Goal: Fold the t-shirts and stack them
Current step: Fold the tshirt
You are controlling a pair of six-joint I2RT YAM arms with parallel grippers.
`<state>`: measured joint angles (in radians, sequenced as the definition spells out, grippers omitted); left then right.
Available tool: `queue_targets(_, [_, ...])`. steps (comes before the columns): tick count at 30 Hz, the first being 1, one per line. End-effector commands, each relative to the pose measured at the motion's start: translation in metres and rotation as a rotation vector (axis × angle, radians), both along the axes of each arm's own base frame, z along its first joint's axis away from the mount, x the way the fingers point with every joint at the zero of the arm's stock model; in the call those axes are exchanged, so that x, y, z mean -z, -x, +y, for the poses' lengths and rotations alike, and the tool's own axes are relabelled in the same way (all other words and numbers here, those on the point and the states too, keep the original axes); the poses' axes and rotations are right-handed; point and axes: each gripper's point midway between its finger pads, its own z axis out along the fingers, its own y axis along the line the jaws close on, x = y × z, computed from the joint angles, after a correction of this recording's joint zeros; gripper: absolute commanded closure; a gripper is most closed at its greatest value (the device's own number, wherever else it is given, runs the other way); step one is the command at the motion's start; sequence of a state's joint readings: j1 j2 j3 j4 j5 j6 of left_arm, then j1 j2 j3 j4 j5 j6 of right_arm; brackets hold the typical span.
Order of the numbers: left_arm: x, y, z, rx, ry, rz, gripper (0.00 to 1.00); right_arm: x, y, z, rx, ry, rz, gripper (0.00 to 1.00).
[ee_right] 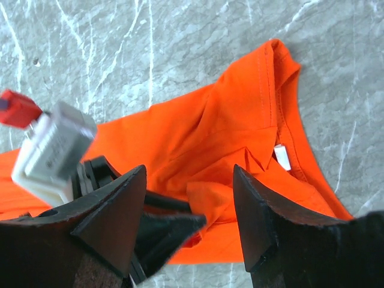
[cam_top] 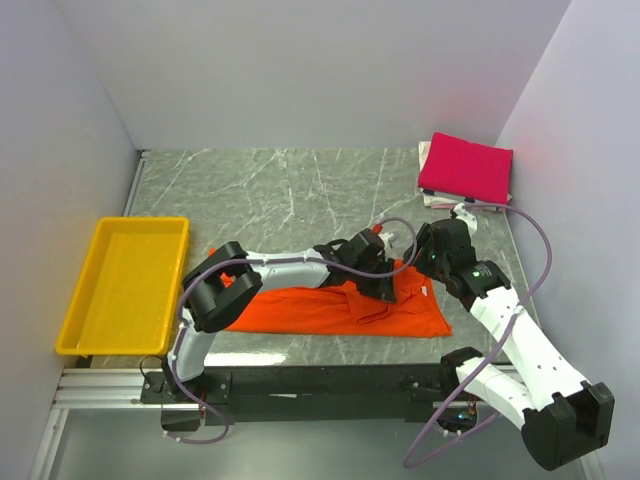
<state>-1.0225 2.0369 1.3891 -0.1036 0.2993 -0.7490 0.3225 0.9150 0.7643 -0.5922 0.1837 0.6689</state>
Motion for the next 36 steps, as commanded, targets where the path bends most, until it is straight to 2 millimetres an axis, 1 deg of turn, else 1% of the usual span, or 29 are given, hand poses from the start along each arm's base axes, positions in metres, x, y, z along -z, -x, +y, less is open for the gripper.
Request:
queue_targets(1, [-0.033,0.020,-0.015,0.087,0.087,-0.069,0.66,0.000,0.000,-0.008,0.033,0.012,-0.019,0.34])
queue_targets(3, [-0.032,0.030,-0.017,0.115,0.080,-0.076,0.58,0.001,0.000,-0.009,0.038,0.013,-0.016,0.34])
queue_targets(4, [-0.031,0.029,-0.016,0.110,0.074,-0.087,0.53,0.004,0.001,-0.008,0.037,0.014,-0.010,0.34])
queue_targets(7, [-0.035,0.032,-0.013,0.106,0.078,-0.099,0.45,0.006,0.001,-0.010,0.043,0.017,-0.003,0.34])
queue_targets(12, [-0.045,0.034,-0.003,0.105,0.088,-0.121,0.45,0.009,0.001,-0.010,0.049,0.014,0.001,0.34])
queue_targets(13, [-0.048,0.035,-0.003,0.113,0.100,-0.125,0.45,0.011,0.001,-0.010,0.048,0.010,0.003,0.34])
queue_targets(14, [-0.046,0.038,0.000,0.120,0.098,-0.122,0.46,0.014,0.001,-0.009,0.048,0.008,0.010,0.34])
queue_targets(15, [-0.051,0.040,0.000,0.132,0.111,-0.123,0.46,0.018,0.000,-0.008,0.048,0.007,0.021,0.34])
queue_targets(18, [-0.050,0.044,0.004,0.154,0.106,-0.122,0.50,0.028,-0.001,-0.003,0.037,-0.008,0.044,0.35])
queue_targets(20, [-0.049,0.043,0.009,0.139,0.095,-0.130,0.51,0.032,-0.002,0.002,0.027,-0.030,0.048,0.37])
queue_targets(22, [-0.051,0.038,0.022,0.095,0.089,-0.129,0.53,0.040,-0.001,0.009,0.010,-0.068,0.064,0.41])
queue_targets(23, [-0.043,0.037,0.033,0.072,0.069,-0.115,0.54,0.043,0.000,0.012,0.007,-0.081,0.071,0.41])
queue_targets(24, [-0.048,0.025,0.045,0.023,0.064,-0.112,0.55,0.046,0.001,0.013,0.002,-0.090,0.075,0.42])
queue_targets(25, [-0.047,0.016,0.055,-0.039,0.046,-0.096,0.59,0.054,0.006,0.014,0.007,-0.103,0.090,0.43])
queue_targets(26, [-0.036,0.011,0.070,-0.084,0.015,-0.070,0.60,0.055,0.006,0.021,-0.011,-0.133,0.086,0.43])
queue_targets(27, [-0.042,-0.006,0.089,-0.187,0.010,-0.047,0.61,0.061,0.009,0.022,-0.009,-0.146,0.095,0.44])
queue_targets(28, [-0.040,-0.015,0.103,-0.248,-0.009,-0.042,0.60,0.063,0.009,0.024,-0.011,-0.157,0.096,0.44])
queue_targets(29, [-0.031,-0.028,0.126,-0.352,-0.069,-0.067,0.59,0.060,0.007,0.029,-0.026,-0.177,0.083,0.45])
queue_targets(30, [-0.043,-0.044,0.146,-0.451,-0.076,-0.091,0.59,0.062,0.006,0.031,-0.032,-0.181,0.089,0.45])
queue_targets(31, [-0.035,-0.043,0.170,-0.543,-0.161,-0.047,0.56,0.059,0.003,0.034,-0.038,-0.188,0.083,0.46])
queue_targets(32, [-0.035,-0.060,0.197,-0.678,-0.231,-0.095,0.54,0.057,0.003,0.043,-0.065,-0.192,0.078,0.46])
queue_targets(33, [-0.038,-0.072,0.222,-0.782,-0.262,-0.082,0.53,0.059,0.001,0.045,-0.070,-0.176,0.087,0.46])
queue_targets(34, [-0.032,-0.071,0.246,-0.878,-0.324,-0.038,0.52,0.053,-0.002,0.051,-0.082,-0.176,0.076,0.46])
queue_targets(35, [-0.029,-0.077,0.266,-0.959,-0.354,-0.038,0.52,0.052,-0.005,0.054,-0.085,-0.172,0.072,0.46])
queue_targets(36, [-0.029,-0.087,0.289,-1.056,-0.353,-0.001,0.52,0.057,-0.008,0.059,-0.091,-0.166,0.088,0.46])
